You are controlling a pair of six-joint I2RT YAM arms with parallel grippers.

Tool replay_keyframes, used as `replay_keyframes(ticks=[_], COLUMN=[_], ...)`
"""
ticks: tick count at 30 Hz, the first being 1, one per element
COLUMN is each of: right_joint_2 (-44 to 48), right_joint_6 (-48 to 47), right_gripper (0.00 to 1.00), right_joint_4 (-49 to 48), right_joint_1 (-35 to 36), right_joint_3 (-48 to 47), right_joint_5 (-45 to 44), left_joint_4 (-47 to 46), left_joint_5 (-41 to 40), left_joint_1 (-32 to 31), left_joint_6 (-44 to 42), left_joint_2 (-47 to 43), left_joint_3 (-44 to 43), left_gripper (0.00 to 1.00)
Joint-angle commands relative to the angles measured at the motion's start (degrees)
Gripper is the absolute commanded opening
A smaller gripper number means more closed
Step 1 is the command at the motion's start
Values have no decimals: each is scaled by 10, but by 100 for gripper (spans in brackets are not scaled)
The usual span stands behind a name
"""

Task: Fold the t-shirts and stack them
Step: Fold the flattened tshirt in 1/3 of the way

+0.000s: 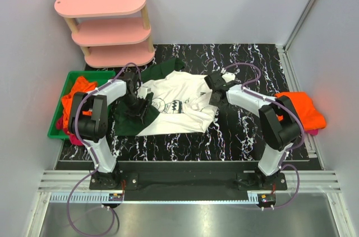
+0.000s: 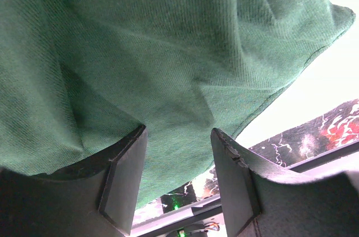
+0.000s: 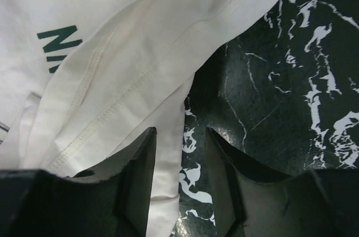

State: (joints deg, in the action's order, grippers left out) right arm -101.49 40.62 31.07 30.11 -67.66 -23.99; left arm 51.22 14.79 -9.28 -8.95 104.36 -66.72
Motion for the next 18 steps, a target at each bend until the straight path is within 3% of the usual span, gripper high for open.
replay_keyframes(ticks=[1,18], right_joint_2=[8,-18], right_joint_6=[19,48], right_gripper=[48,49], right_joint_4=[-39,-94], right_joint_1=[7,21], right_joint_3=[-7,5], right_joint_5=[45,103], left_joint_4=[-9,-9], left_joint_5=[0,2], left_joint_1=[0,0], left_joint_6=[-2,-2], left_joint_2=[-6,4], left_joint_3=[9,4], left_gripper=[56,56])
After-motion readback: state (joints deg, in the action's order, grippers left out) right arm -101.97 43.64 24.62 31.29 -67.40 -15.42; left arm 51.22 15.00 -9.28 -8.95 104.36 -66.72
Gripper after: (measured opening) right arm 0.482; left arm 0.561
